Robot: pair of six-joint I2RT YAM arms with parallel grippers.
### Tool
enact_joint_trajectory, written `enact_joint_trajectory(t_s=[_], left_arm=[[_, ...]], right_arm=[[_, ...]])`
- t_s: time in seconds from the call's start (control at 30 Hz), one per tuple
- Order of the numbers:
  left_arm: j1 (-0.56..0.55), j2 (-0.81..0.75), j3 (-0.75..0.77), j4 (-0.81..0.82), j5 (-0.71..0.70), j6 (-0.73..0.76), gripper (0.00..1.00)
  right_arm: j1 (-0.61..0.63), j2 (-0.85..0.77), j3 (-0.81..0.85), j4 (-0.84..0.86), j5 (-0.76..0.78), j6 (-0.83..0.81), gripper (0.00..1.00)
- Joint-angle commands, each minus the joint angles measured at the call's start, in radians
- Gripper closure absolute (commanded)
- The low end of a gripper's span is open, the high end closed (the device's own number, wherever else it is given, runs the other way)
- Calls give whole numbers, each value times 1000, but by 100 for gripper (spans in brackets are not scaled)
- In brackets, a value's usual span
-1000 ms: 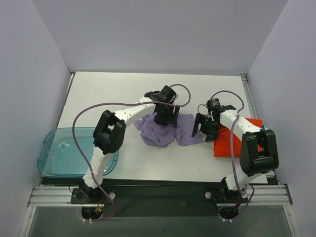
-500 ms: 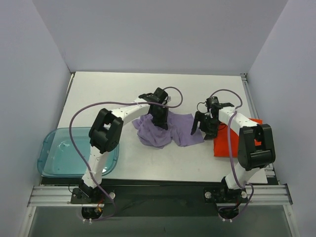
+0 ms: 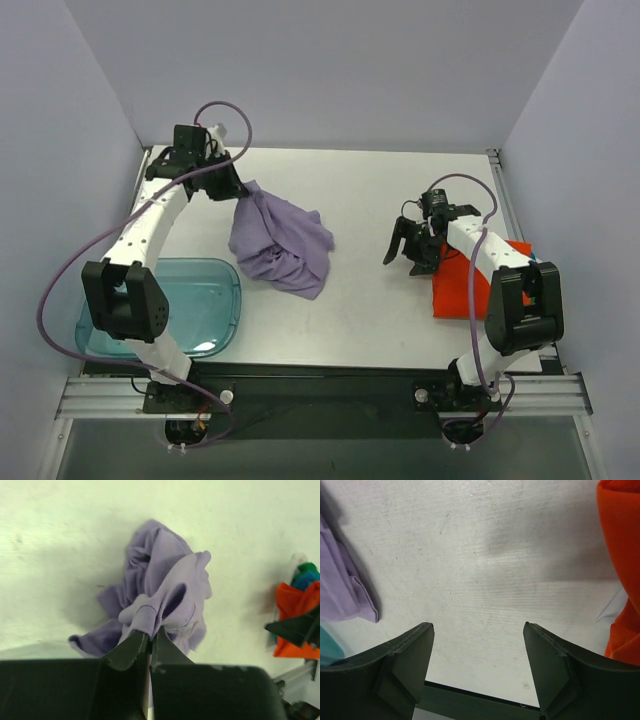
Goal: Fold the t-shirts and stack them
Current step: Flatten out the tshirt
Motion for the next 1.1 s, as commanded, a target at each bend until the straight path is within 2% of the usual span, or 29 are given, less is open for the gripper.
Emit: enact_joint_trajectory(t_s=[0.0, 0.03, 0.07, 0.13, 0.23, 0.33, 0.4, 0.43, 0.53, 0.67, 0.77, 1.0, 1.07], left_arm=[[60, 99, 116, -49, 3, 98, 79], [67, 123, 144, -70, -16, 101, 68], [69, 158, 168, -112, -48, 101, 51], [69, 174, 211, -153, -148, 78, 45], [40, 130, 193, -143, -233, 56, 44], [-49, 39, 135, -127, -316, 42, 41], [-104, -18, 95, -120, -313, 15, 41], [-173, -41, 51, -111, -303, 1, 41], [-283, -53, -25, -89, -209, -82, 41], [-403, -1, -121, -92, -180, -132, 41], [-460, 74, -114, -124, -148, -136, 41], [-497, 182, -91, -129, -139, -139, 42], [-498, 224, -68, -175, -145, -137, 42]], right_arm=[[-2, -30, 32, -51, -24, 12, 26], [-2, -29, 34, -53, -27, 12, 26], [-2, -30, 37, -54, -30, 9, 26], [-1, -35, 35, -59, -30, 6, 25], [-1, -48, 28, -63, -30, 3, 25], [-2, -55, 11, -62, -35, 6, 25], [-1, -53, 0, -60, -38, 5, 25], [-1, -52, -3, -60, -38, 5, 25], [1, -45, -9, -62, -44, 9, 25], [4, -47, -14, -56, -46, 12, 25], [4, -55, -24, -54, -53, 11, 25], [2, -88, -64, -45, -53, 11, 25], [2, -96, -69, -45, -53, 9, 25]])
